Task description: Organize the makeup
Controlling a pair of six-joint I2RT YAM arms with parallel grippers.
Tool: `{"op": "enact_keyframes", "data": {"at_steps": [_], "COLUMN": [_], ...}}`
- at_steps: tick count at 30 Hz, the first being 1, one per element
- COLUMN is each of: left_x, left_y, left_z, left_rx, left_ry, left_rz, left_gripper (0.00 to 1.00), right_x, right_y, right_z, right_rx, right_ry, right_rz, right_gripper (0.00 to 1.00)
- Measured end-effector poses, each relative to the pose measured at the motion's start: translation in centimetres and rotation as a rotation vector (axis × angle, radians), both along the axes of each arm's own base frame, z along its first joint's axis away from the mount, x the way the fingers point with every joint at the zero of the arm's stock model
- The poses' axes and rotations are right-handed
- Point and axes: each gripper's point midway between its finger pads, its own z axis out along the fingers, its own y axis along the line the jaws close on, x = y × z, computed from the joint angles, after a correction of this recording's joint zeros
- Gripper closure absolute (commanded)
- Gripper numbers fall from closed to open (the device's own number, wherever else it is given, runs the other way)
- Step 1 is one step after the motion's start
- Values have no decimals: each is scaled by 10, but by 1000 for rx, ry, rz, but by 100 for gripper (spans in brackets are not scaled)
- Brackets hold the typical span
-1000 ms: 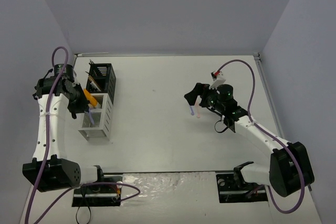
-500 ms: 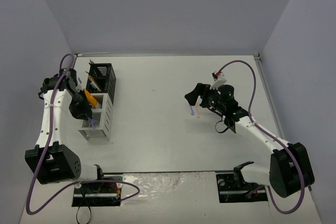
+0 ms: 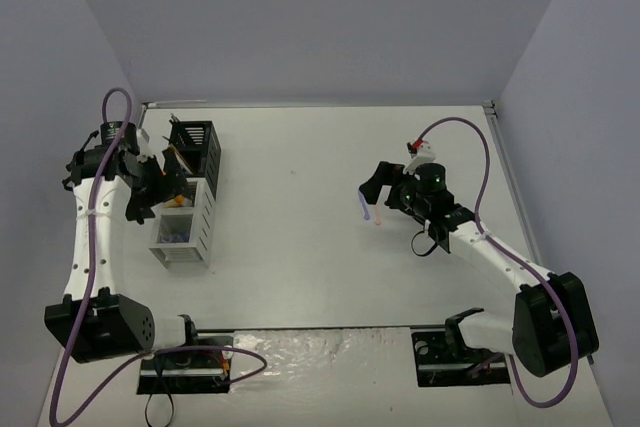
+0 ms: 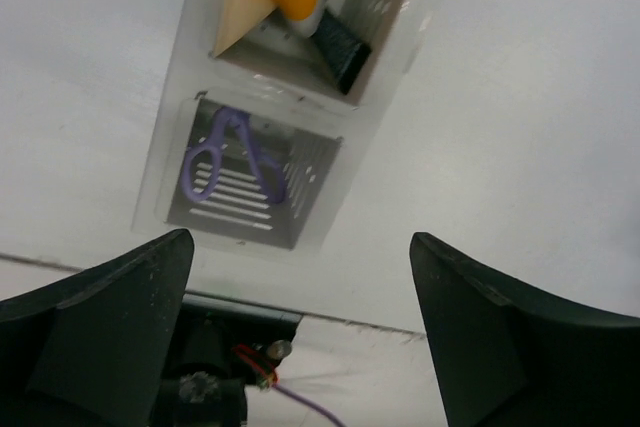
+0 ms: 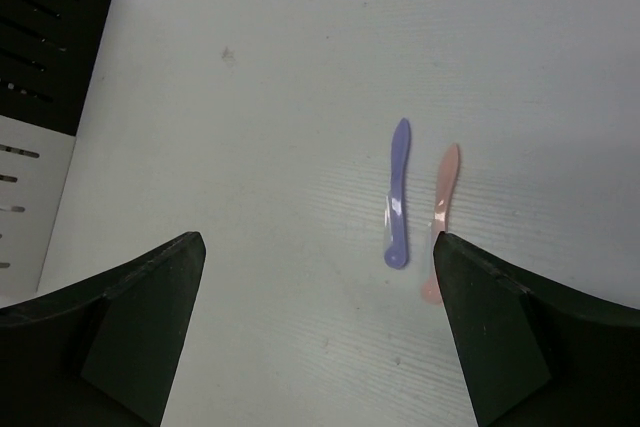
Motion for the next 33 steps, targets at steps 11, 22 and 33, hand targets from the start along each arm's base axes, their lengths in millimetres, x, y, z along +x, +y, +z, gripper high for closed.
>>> {"op": "enact_keyframes", "data": {"at_steps": [11, 22, 33], "left_x": [27, 54, 55], "left_y": [-77, -121, -123], "left_z": [67, 4, 15], "left_rx": [-91, -128, -131], "left_ry": [-573, -542, -603], "left_rz": [-228, -356, -363], "left_gripper": [3, 3, 3], "right_x": [-3, 17, 11], "right_y": [-25, -30, -23], "right_z": [-66, -91, -122], "right_rx": [-200, -308, -438], "right_ry": [203, 285, 362], "right_rz": [-63, -80, -56], "right_gripper": [35, 56, 61]}}
